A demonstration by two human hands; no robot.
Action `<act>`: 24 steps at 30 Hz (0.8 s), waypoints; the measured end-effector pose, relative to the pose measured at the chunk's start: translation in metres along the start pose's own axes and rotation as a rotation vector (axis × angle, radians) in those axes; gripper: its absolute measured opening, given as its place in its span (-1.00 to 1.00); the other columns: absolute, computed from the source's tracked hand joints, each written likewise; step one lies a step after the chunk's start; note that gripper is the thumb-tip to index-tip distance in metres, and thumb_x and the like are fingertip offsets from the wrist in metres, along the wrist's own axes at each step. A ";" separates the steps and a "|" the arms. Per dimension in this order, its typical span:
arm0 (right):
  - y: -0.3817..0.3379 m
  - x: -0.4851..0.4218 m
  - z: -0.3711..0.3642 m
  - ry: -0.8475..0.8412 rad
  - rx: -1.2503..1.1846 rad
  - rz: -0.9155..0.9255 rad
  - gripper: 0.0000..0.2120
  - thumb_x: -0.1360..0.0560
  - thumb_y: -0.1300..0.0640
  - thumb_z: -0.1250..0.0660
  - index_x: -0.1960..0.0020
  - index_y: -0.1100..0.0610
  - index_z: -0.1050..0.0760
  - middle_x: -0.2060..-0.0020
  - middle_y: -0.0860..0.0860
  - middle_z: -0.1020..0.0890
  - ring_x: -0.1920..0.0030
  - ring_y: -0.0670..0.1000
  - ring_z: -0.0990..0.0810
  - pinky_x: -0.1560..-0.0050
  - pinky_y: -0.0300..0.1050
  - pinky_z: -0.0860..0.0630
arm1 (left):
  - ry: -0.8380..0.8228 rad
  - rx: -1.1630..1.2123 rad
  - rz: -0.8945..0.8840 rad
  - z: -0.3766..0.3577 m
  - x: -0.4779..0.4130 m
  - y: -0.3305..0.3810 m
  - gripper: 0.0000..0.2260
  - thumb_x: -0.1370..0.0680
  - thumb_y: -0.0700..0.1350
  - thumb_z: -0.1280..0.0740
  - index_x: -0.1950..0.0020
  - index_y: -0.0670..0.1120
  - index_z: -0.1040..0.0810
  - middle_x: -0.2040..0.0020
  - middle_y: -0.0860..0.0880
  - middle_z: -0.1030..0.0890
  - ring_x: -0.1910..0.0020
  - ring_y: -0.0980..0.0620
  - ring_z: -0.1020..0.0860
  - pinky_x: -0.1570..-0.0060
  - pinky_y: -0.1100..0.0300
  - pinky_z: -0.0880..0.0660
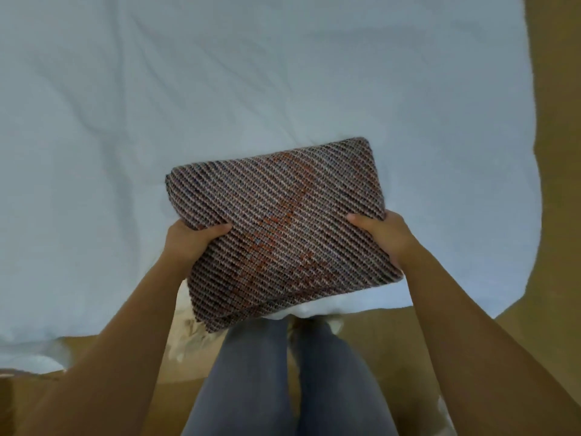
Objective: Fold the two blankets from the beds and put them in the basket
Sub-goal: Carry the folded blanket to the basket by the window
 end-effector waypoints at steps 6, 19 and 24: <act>0.035 0.063 0.055 0.102 -0.146 0.143 -0.60 -0.35 0.05 -0.49 -0.16 0.03 -0.52 0.16 -0.18 -0.60 0.19 -0.24 -0.57 0.26 -0.38 -0.43 | -0.037 -0.239 -0.258 -0.045 0.064 0.036 -0.53 -0.25 -0.05 -0.58 -0.10 -0.03 -0.54 -0.14 -0.10 -0.61 0.10 0.03 -0.55 0.00 0.14 -0.46; 0.313 0.330 0.308 0.812 -0.688 0.024 -0.72 -0.33 -0.01 -0.49 0.00 -0.09 -0.53 0.13 -0.18 -0.60 0.12 -0.12 -0.59 0.04 -0.13 -0.48 | -0.711 -0.670 -0.737 -0.369 0.353 0.021 -0.45 -0.33 0.07 -0.51 -0.27 0.00 -0.47 -0.18 0.02 -0.57 -0.01 0.09 -0.49 -0.09 0.16 -0.40; 0.408 0.410 0.356 1.078 -0.904 -0.038 -0.65 -0.34 0.00 -0.49 -0.10 0.03 -0.55 0.06 -0.06 -0.62 0.09 -0.03 -0.61 0.04 -0.14 -0.48 | -0.983 -0.817 -0.839 -0.501 0.471 -0.012 -0.54 -0.36 0.01 -0.50 -0.21 0.01 -0.50 0.01 0.10 -0.54 0.05 0.07 -0.50 -0.01 0.20 -0.40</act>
Point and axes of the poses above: each hand's wrist, its own x-axis away from the middle knuckle, its own z-axis out of the back of the hand, y = z × x, the point moved 5 cm from there along -x, towards the middle knuckle
